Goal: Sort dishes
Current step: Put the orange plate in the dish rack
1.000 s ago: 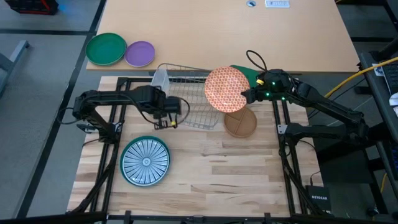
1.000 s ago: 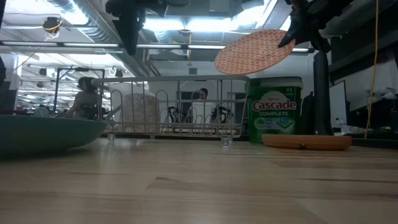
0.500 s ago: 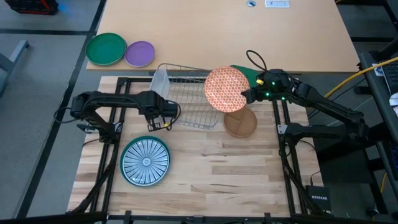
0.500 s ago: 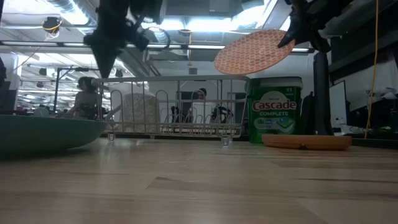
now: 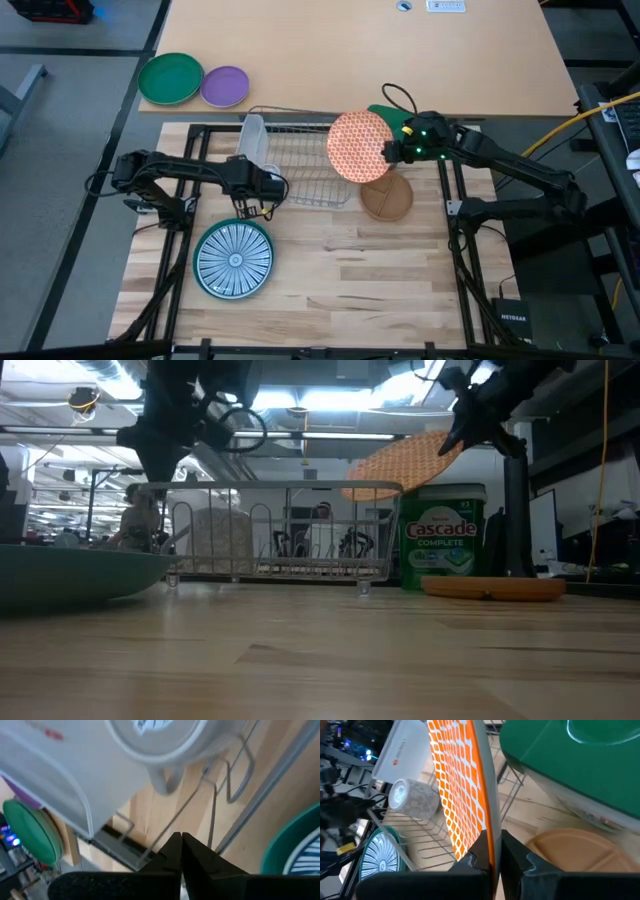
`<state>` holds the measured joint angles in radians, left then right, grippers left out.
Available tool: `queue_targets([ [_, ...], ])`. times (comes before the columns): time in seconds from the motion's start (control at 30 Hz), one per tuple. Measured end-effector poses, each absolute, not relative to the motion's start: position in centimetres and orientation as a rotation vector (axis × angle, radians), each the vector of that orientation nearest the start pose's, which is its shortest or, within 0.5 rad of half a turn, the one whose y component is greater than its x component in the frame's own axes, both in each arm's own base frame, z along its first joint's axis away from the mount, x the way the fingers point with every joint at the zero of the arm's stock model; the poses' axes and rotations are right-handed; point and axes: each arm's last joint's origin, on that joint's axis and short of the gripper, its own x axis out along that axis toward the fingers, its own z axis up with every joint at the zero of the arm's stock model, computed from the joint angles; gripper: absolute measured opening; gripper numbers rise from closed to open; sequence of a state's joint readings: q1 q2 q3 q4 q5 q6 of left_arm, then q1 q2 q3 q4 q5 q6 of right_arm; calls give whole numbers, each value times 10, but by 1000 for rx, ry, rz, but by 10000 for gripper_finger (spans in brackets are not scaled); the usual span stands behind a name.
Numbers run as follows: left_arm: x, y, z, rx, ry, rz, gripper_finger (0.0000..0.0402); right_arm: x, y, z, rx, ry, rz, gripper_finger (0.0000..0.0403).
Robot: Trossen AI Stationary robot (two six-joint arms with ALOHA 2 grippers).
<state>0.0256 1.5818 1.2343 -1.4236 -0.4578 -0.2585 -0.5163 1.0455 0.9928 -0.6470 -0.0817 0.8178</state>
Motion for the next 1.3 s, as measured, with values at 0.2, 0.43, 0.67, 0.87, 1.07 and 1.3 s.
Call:
queue_targets([
  [0.2,264,5,247,188,1583,504,1,199,-110,310,1024,451,-671,17],
  [0.43,281,-8,245,206,1437,376,3,215,-119,313,1049,442,-687,17],
  [0.67,289,-12,246,280,1365,302,5,230,-126,319,1036,468,-751,17],
  [0.87,290,-10,248,329,1359,269,3,246,-118,323,960,546,-841,17],
  [1.07,289,-10,250,349,1350,253,2,268,-109,320,952,589,-824,17],
  [1.3,290,-11,250,358,1349,249,4,284,-103,304,966,607,-905,17],
])
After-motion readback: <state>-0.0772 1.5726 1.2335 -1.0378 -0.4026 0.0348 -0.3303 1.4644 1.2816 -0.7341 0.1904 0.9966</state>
